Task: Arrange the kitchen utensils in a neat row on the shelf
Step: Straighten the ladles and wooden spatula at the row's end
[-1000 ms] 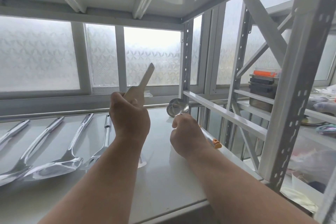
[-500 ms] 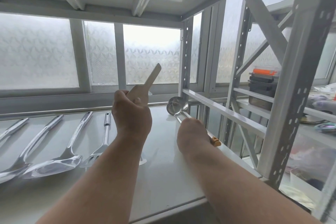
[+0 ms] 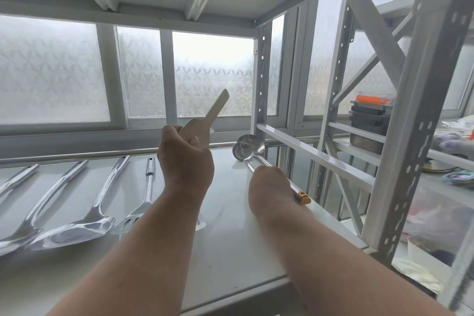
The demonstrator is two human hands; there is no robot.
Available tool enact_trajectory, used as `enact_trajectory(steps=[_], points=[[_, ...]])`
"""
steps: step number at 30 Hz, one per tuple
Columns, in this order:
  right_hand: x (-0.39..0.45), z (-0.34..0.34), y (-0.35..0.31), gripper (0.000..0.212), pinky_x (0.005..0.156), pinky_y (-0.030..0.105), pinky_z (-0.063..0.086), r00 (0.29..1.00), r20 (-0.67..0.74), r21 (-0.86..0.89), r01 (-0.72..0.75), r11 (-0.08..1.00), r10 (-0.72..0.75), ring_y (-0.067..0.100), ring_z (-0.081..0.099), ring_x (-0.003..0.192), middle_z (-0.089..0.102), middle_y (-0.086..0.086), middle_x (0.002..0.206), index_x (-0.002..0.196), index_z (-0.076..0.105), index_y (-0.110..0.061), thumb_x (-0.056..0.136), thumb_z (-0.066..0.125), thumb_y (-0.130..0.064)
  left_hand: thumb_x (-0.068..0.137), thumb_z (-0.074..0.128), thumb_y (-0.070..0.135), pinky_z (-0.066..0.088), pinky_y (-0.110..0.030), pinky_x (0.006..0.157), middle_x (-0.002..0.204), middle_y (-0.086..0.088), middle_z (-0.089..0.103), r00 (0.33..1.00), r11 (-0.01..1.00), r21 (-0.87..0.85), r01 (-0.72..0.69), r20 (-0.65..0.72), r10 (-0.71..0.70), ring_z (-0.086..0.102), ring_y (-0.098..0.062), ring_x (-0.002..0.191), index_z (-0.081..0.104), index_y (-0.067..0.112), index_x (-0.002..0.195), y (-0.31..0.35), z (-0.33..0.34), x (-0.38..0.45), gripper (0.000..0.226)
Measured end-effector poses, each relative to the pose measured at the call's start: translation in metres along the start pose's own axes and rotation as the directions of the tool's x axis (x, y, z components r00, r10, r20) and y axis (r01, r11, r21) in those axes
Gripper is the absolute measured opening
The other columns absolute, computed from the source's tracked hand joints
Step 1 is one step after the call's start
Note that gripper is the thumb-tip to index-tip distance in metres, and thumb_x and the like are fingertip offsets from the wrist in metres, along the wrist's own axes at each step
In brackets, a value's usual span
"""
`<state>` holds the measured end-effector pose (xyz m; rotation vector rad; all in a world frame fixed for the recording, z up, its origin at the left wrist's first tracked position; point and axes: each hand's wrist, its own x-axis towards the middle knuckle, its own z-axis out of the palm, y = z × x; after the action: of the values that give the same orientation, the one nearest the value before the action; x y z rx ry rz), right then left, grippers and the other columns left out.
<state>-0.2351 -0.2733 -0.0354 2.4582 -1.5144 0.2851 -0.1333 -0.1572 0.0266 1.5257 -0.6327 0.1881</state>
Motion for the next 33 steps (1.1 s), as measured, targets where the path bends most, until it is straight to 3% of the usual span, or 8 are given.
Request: enact_trajectory(steps=[7, 17, 27, 33], points=[[0.003, -0.002, 0.007, 0.022, 0.081, 0.029, 0.054, 0.995, -0.05, -0.192, 0.07, 0.979, -0.081, 0.023, 0.068, 0.104, 0.067, 0.002, 0.107, 0.107, 0.066, -0.014, 0.091, 0.053, -0.005, 0.099, 0.059, 0.01, 0.041, -0.031, 0.079, 0.103, -0.003, 0.066, 1.0, 1.0, -0.016, 0.0, 0.008, 0.0, 0.059, -0.027, 0.094, 0.058, 0.013, 0.115, -0.001, 0.001, 0.0, 0.017], [0.007, 0.006, 0.003, 0.027, 0.071, 0.029, 0.043, 1.0, -0.024, -0.083, 0.014, 0.996, -0.016, 0.027, 0.063, 0.107, 0.066, 0.006, 0.108, 0.109, 0.065, -0.013, 0.089, 0.049, -0.006, 0.099, 0.059, 0.009, 0.042, -0.031, 0.079, 0.101, -0.003, 0.065, 1.0, 1.0, -0.01, -0.006, 0.016, 0.006, 0.06, -0.027, 0.094, 0.058, 0.013, 0.114, -0.004, 0.002, 0.0, 0.016], [0.002, -0.001, 0.003, 0.028, 0.073, 0.029, 0.041, 1.0, -0.02, -0.066, 0.009, 0.998, -0.01, 0.026, 0.062, 0.11, 0.066, 0.005, 0.113, 0.114, 0.064, -0.014, 0.089, 0.052, -0.008, 0.099, 0.059, 0.011, 0.046, -0.033, 0.08, 0.104, -0.005, 0.067, 0.999, 1.0, -0.012, -0.007, 0.036, 0.007, 0.062, -0.031, 0.097, 0.058, 0.013, 0.116, -0.005, 0.004, 0.0, 0.017], [-0.007, -0.013, 0.004, 0.025, 0.082, 0.028, 0.043, 0.999, -0.017, -0.059, 0.035, 0.998, -0.036, 0.022, 0.064, 0.11, 0.068, 0.002, 0.114, 0.112, 0.063, -0.017, 0.09, 0.055, -0.007, 0.098, 0.06, 0.012, 0.053, -0.037, 0.083, 0.102, -0.002, 0.068, 0.999, 1.0, -0.011, -0.007, 0.04, 0.008, 0.065, -0.032, 0.096, 0.058, 0.017, 0.113, -0.006, 0.005, 0.001, 0.016]])
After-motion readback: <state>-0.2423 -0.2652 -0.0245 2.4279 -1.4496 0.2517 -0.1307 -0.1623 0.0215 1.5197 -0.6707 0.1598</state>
